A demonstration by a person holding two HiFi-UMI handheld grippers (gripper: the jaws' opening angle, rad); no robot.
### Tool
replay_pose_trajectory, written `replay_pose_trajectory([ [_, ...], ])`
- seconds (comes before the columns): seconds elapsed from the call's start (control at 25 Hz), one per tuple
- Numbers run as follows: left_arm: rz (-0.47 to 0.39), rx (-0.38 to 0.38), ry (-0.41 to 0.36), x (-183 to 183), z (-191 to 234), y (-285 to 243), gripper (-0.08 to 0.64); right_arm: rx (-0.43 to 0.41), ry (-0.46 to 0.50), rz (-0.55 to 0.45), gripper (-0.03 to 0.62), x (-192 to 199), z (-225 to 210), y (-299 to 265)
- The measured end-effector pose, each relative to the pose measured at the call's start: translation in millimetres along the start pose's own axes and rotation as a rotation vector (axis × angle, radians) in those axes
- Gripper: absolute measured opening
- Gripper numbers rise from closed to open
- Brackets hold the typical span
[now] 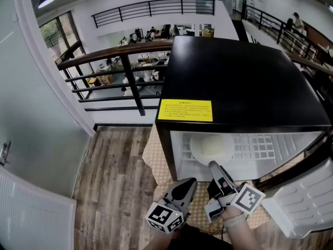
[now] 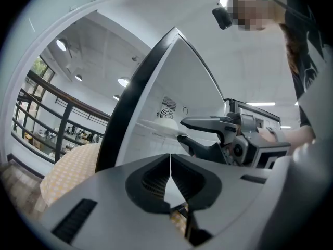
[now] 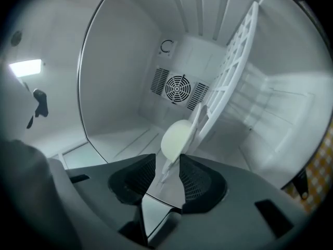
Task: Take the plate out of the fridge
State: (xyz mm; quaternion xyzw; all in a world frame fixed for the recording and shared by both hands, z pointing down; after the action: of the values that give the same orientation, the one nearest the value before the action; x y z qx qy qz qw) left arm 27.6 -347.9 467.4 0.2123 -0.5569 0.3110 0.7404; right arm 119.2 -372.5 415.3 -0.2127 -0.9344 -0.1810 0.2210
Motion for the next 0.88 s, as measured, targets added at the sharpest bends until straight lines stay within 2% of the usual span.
replay_pose_trajectory([
  [0.08,0.001,-0.003,0.001,0.4,0.2,0.8,0.011,0.001,-0.062,-0.009,0.131,-1.0,-2.2,0.2],
  [0.2,-0.001,-0.006,-0.001,-0.4,-0.4,2.3,0.011,0.011,-0.154,-0.036,0.074,0.4,-6.5,3.1],
  [0.32,-0.007,-0.006,-0.007,-2.4,-1.5,2.8,0.011,0.000,-0.219,-0.064,0.065,1.3,-8.4,6.1],
  [0.88,-0.044,0.020,-0.025,-13.4,-9.8,3.1,0.011,-0.007,-0.285,-0.081,0.057,13.9,1.7,23.1],
])
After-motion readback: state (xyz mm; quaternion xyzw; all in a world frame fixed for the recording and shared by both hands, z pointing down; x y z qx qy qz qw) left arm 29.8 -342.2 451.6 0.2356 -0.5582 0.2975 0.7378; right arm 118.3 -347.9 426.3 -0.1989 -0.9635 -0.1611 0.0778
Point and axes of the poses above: the fingertips, and each gripper's own axes: y backward along the fingers, z to its left, x out of its underside, the point moved 2 cm from there along y, backward along the fingers, and after that the axes turned 10 degrees about -x, right-handed, at the moved point
